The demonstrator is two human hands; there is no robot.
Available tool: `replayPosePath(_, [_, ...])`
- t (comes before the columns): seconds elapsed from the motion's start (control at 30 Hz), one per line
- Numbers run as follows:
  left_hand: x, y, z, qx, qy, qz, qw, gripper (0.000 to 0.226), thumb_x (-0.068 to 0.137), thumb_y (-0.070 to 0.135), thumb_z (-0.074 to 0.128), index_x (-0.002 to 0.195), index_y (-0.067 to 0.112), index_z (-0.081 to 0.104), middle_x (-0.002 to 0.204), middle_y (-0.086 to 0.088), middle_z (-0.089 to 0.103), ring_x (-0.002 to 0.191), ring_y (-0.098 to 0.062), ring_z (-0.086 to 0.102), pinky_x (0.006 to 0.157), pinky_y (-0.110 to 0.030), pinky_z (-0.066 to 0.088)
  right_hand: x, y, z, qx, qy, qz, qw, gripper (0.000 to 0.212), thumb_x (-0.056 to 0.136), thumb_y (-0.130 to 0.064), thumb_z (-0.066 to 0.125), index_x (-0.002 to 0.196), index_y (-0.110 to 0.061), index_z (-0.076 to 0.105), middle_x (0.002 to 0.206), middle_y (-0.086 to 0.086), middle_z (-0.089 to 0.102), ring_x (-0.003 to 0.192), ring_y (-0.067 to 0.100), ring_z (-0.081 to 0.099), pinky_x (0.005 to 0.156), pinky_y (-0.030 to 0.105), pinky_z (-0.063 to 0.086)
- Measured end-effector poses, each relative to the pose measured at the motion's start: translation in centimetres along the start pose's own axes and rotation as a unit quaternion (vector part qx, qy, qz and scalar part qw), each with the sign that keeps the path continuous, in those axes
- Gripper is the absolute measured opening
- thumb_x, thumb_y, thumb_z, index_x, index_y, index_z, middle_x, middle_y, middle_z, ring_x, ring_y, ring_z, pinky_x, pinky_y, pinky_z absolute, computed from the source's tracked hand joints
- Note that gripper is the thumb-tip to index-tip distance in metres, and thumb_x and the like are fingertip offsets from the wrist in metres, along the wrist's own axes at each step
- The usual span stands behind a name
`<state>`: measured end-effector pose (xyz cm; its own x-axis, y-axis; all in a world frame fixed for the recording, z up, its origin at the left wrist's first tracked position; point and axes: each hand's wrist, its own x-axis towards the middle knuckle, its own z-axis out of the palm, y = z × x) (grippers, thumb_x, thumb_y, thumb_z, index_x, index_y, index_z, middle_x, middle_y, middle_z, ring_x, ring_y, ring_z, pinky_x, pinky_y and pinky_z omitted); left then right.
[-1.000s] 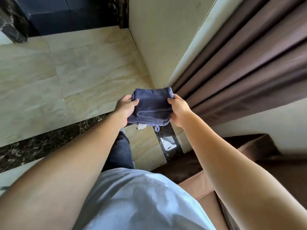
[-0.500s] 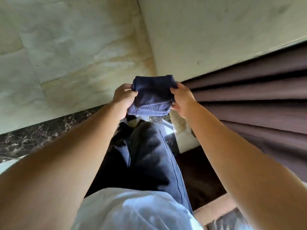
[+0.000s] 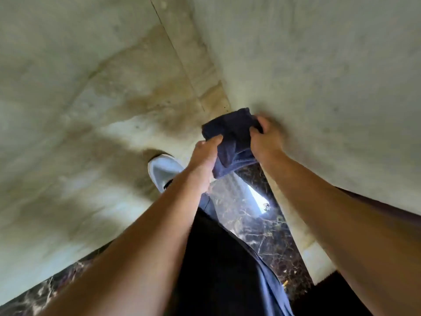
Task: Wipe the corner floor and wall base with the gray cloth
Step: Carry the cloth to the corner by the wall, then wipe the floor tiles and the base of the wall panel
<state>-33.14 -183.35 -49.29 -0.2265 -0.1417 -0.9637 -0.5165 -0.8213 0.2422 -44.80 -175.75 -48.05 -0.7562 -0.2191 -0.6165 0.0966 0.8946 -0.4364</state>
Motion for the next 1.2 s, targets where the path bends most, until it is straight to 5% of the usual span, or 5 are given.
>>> replayPosePath(0.13, [11.4, -1.8, -0.7, 0.166, 0.052, 0.112, 0.978, 0.039, 0.094, 0.034, 0.058, 0.126, 0.011, 0.052, 0.117, -0.008, 0.057, 0.107, -0.025, 0.055, 0.081, -0.03, 0.041, 4.8, 4.7, 7.4, -0.073, 0.107, -0.106, 0.986, 0.049, 0.089, -0.008, 0.052, 0.138, -0.01, 0.052, 0.135, 0.017, 0.059, 0.121, 0.033, 0.057, 0.101, 0.035, 0.042])
replayPosePath(0.33, [16.5, -0.1, -4.9, 0.461, 0.169, 0.388, 0.78, 0.047, 0.088, 0.028, 0.047, 0.133, 0.015, 0.05, 0.136, -0.012, 0.051, 0.122, -0.038, 0.047, 0.1, -0.044, 0.037, 6.8, 9.0, 14.6, -0.206, 0.092, -0.23, 0.947, 0.064, 0.098, -0.041, 0.04, 0.152, -0.009, 0.034, 0.162, 0.014, 0.029, 0.153, 0.032, 0.018, 0.121, 0.049, 0.023])
replayPosePath(0.63, [21.3, 12.3, -12.4, 0.622, 0.31, 0.332, 0.638, 0.083, 0.092, 0.06, 0.032, 0.159, 0.02, 0.003, 0.166, -0.019, -0.011, 0.151, -0.047, -0.01, 0.121, -0.063, 0.002, 16.5, -1.1, 18.6, -0.365, 0.074, -0.345, 0.861, 0.072, 0.101, -0.052, 0.022, 0.157, -0.007, 0.015, 0.168, 0.01, 0.013, 0.154, 0.036, 0.007, 0.123, 0.052, 0.01])
replayPosePath(0.87, [22.9, 13.5, -15.3, 0.631, 0.314, 0.359, 0.612, 0.086, 0.089, 0.071, 0.026, 0.159, 0.025, 0.007, 0.167, -0.02, -0.003, 0.151, -0.049, -0.004, 0.117, -0.068, 0.006, 27.9, -20.4, 21.7, -0.379, 0.038, -0.417, 0.826, 0.072, 0.1, -0.053, 0.015, 0.159, -0.013, 0.004, 0.169, 0.003, 0.001, 0.155, 0.029, -0.006, 0.124, 0.049, 0.004])
replayPosePath(1.2, [21.5, 15.8, -15.7, 0.637, 0.274, 0.351, 0.629, 0.081, 0.089, 0.062, 0.045, 0.156, 0.024, 0.022, 0.164, -0.022, 0.015, 0.148, -0.051, 0.016, 0.113, -0.066, 0.023, 17.3, -6.1, 21.1, -0.394, 0.045, -0.326, 0.858, 0.067, 0.1, -0.046, 0.033, 0.158, -0.014, 0.017, 0.167, 0.006, 0.016, 0.152, 0.039, 0.016, 0.118, 0.056, 0.02])
